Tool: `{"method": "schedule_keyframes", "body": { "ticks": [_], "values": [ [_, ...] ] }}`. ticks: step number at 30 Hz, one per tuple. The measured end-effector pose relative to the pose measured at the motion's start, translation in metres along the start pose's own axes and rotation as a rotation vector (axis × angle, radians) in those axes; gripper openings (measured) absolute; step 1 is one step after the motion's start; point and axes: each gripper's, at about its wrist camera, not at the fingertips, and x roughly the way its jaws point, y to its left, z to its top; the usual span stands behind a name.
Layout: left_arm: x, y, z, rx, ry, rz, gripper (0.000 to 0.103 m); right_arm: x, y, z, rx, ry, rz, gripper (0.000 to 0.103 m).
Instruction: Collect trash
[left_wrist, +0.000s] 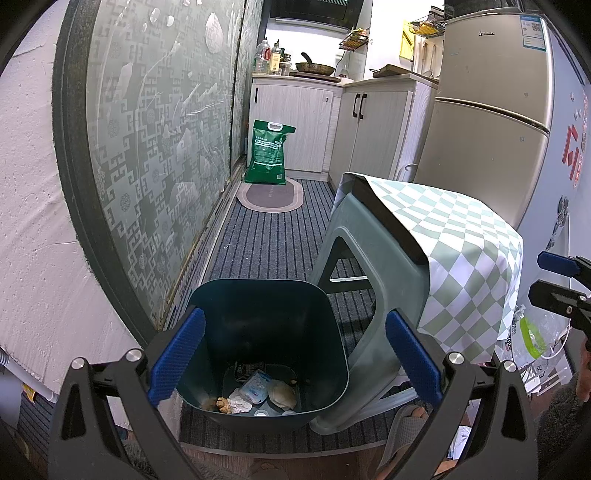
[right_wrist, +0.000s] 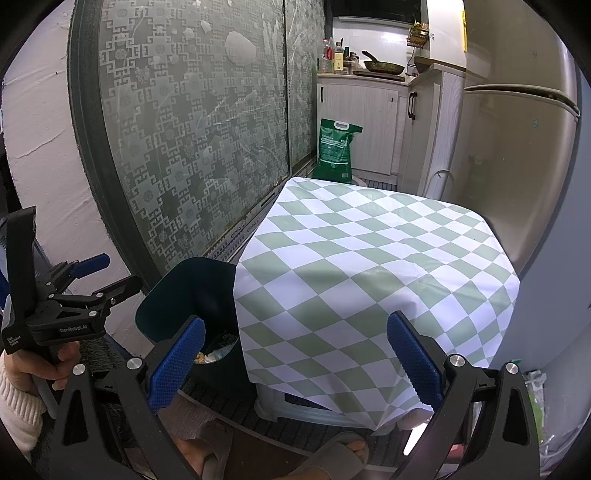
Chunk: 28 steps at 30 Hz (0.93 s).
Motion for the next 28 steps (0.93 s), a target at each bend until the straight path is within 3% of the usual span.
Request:
{"method": "schedule_keyframes", "body": {
  "ticks": [28],
  "values": [
    [0.0001,-0.0015,-0.0023,0.004,0.002,-0.004,0.100,0.0006,-0.0013,-0.0004,-0.001,0.001,-0.002,0.099]
  ]
}}
